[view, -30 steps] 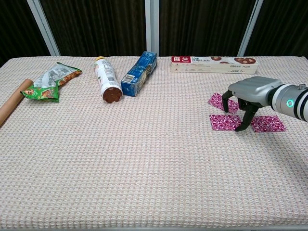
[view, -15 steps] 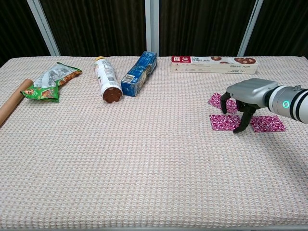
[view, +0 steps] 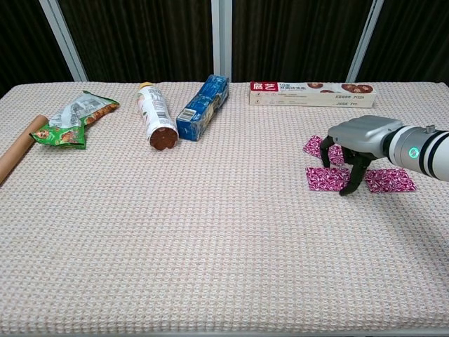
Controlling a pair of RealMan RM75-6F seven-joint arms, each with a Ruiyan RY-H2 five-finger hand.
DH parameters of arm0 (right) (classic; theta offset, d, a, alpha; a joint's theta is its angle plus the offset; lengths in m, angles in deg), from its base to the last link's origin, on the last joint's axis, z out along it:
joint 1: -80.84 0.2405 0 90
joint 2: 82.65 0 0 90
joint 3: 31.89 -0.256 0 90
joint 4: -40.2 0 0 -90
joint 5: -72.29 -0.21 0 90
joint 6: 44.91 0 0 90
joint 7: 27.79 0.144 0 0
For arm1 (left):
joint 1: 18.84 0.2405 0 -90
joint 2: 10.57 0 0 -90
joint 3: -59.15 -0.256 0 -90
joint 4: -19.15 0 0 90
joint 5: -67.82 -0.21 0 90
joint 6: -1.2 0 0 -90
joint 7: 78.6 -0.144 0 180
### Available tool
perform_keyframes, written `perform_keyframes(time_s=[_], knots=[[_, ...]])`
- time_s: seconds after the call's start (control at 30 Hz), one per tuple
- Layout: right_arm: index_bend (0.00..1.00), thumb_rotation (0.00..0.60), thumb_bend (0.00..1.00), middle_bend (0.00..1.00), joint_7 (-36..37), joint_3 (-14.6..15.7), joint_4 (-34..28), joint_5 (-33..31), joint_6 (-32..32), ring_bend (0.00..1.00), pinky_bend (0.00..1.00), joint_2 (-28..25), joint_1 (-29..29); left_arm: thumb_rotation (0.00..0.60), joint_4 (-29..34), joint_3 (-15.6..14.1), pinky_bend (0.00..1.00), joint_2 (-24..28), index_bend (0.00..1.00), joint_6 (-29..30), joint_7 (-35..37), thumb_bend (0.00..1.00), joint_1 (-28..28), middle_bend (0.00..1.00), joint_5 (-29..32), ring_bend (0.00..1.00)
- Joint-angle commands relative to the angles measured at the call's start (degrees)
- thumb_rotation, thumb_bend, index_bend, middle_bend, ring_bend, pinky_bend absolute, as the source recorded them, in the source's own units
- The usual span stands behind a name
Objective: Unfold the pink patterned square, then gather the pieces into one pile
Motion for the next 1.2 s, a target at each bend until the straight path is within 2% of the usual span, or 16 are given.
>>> perform_keyframes(time_s=[0.03,0.13,0.47,0.7,0.87,1.03,1.2], knots=[[0.44,0.562,0.0,1.0,0.3,-0.2,-0.1,0.3,0.1,1.0,1.0,-0.1,0.0,0.6,0.0,0.0,0.26,0.0,0.23,0.0,0.1,0.05,0.0,0.23,0.0,0.16],[0.46,0.598,0.0,1.0,0.6,-0.2,-0.2,0.5,0.1,1.0,1.0,-0.2,0.0,0.6,0.0,0.0,0.26,0.0,0.23,-0.1,0.1,0.05,-0.1,0.23,0.0,0.16],[0.46,0.598,0.0,1.0,1.3,-1.0,-2.7,1.5,1.8,1.0,1.0,-1.6,-0.3,0.6,0.6,0.1,0.26,0.5,0.23,0.1,-0.1,0.05,-0.1,0.23,-0.1,0.16],[0.46,0.598,0.0,1.0,-0.8,-1.7,-10.3,0.3,7.0,1.0,1.0,-6.7,-2.0,0.6,1.2,0.2,0.26,0.6,0.23,-0.2,-0.3,0.05,-0.6,0.23,-0.3,0.16],[0.46,0.597,0.0,1.0,-2.8,-0.8,-13.9,-2.6,10.2,1.0,1.0,-11.2,-4.5,0.6,1.1,0.0,0.26,0.3,0.23,-0.2,0.1,0.05,-0.9,0.23,-0.8,0.16],[0.46,0.597,0.0,1.0,-1.2,0.3,-11.3,-4.3,8.8,1.0,1.0,-12.6,-6.3,0.6,0.9,-0.4,0.26,0.0,0.23,-0.2,0.1,0.05,-0.9,0.23,-1.1,0.16],[0.46,0.598,0.0,1.0,1.8,1.1,-7.0,-3.1,6.5,1.0,1.0,-11.4,-7.3,0.6,0.9,-0.5,0.26,-0.1,0.23,-0.3,-0.5,0.05,-0.9,0.23,-1.1,0.16]])
